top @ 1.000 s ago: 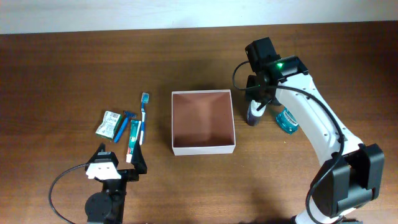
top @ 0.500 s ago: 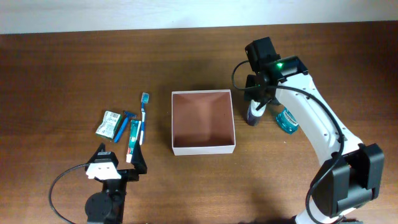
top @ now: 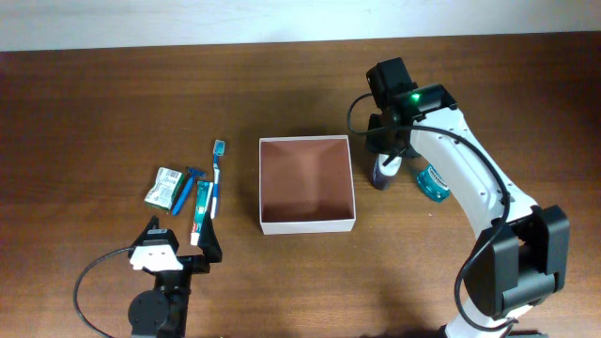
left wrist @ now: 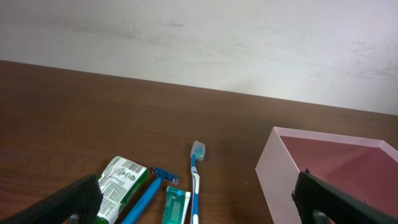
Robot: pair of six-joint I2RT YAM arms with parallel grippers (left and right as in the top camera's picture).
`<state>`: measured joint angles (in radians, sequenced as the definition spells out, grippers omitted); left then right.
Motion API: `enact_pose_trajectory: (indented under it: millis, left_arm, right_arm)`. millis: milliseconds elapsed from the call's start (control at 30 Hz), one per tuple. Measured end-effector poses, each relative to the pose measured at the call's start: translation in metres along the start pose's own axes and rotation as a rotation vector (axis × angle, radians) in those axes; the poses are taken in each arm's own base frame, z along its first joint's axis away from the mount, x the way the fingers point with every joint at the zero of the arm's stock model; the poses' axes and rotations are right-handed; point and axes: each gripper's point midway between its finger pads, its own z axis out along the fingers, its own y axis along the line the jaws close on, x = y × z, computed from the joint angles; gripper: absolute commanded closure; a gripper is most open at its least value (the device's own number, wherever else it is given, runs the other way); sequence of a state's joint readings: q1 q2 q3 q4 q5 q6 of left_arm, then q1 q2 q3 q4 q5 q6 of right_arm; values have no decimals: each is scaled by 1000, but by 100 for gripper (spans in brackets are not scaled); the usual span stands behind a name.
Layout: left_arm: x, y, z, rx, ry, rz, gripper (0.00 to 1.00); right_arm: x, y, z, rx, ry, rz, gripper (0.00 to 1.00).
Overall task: Pack container
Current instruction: 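Lower the right gripper and close it on the soap bottle pump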
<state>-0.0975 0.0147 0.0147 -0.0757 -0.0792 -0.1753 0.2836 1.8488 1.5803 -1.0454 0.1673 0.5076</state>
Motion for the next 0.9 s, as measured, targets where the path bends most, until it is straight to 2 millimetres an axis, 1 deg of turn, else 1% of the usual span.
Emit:
enact_pose_trajectory:
  millis: [67, 133, 200, 667, 700, 833, 900]
  left_arm:
    - [0, 0, 0, 0, 0, 0, 1]
    - [0, 0, 0, 0, 0, 0, 1]
    - [0, 0, 0, 0, 0, 0, 0]
    - [0, 0, 0, 0, 0, 0, 1]
    - [0, 0, 0, 0, 0, 0, 1]
    - [0, 0, 0, 0, 0, 0, 1]
    - [0, 0, 0, 0, 0, 0, 1]
  right_arm:
    - [0, 0, 0, 1, 0, 1, 57]
    - [0, 0, 0, 1, 0, 0, 62]
    - [0, 0, 0, 1, 0, 0, 62]
    - [5, -6, 0, 27, 16, -5, 62]
    - [4, -6, 0, 28, 16, -9, 63]
    - [6, -7, -2, 35, 22, -32, 75]
    - [3, -7, -7, 33, 18, -40, 77]
